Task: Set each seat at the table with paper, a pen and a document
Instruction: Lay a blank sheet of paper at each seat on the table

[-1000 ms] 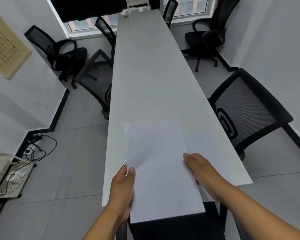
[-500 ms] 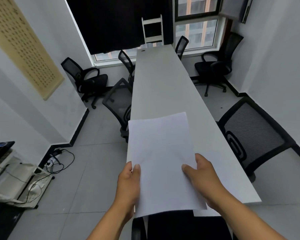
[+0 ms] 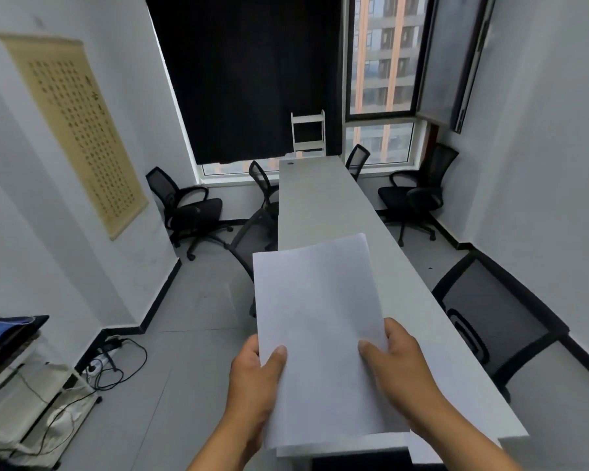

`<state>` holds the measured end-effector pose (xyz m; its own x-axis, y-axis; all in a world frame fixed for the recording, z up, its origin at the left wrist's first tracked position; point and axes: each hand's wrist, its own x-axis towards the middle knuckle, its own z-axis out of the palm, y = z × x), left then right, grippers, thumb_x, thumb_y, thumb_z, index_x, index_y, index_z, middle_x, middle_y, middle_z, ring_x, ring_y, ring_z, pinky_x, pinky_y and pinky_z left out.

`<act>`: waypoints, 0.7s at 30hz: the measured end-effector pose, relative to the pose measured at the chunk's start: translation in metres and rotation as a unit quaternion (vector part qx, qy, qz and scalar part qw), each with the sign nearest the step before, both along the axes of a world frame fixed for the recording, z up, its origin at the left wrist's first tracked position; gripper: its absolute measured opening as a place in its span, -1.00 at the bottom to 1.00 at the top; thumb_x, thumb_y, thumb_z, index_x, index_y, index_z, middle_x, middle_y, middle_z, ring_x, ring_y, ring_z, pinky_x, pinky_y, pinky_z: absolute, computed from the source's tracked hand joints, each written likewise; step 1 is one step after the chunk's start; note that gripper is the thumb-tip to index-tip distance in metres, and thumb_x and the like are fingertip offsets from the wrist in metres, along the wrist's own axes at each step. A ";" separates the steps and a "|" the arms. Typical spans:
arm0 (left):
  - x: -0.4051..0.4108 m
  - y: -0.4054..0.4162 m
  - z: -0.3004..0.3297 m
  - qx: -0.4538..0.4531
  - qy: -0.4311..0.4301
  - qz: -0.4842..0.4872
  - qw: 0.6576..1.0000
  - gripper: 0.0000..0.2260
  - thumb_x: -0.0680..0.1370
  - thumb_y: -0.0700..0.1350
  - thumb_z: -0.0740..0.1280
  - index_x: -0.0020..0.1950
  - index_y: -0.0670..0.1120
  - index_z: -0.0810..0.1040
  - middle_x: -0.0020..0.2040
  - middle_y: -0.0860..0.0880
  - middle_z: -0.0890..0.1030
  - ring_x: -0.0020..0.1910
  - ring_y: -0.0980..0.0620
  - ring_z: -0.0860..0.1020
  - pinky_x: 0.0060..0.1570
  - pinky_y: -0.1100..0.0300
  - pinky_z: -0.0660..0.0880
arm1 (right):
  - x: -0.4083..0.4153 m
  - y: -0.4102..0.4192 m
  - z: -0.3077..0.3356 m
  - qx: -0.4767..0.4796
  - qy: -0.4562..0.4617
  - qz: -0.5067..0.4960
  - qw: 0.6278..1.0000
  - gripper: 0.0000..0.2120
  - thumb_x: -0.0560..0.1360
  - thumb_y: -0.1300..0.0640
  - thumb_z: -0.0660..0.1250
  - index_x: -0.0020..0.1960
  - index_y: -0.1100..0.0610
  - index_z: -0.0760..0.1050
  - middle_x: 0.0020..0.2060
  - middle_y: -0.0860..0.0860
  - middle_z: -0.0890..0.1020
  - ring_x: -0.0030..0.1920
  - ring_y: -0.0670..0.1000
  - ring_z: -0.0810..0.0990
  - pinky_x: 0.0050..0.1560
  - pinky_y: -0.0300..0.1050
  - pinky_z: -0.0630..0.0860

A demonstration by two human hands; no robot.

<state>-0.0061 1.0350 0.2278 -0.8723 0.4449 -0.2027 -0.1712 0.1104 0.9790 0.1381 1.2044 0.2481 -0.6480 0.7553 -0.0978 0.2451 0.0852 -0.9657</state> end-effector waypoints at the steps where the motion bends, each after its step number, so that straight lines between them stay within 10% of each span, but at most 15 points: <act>1: -0.004 -0.010 0.006 0.005 0.008 -0.003 1.000 -0.83 0.73 -0.19 0.36 0.24 0.02 0.67 0.10 0.04 0.81 0.06 -0.05 0.79 0.14 -0.16 0.72 | -0.003 -0.011 0.006 0.006 0.007 -0.004 1.000 -0.82 0.63 0.14 0.34 0.10 -0.13 0.60 0.01 -0.20 0.74 0.00 -0.07 0.75 0.14 0.21 0.70; 21: -0.140 -0.254 0.112 0.067 0.128 0.037 0.989 -0.86 0.74 -0.18 0.35 0.20 0.04 0.66 0.05 0.07 0.81 0.02 -0.03 0.79 0.11 -0.19 0.73 | -0.153 -0.243 0.099 0.039 0.124 0.031 0.991 -0.81 0.62 0.26 0.36 0.13 0.02 0.64 -0.03 -0.10 0.78 -0.03 0.02 0.78 0.05 0.10 0.71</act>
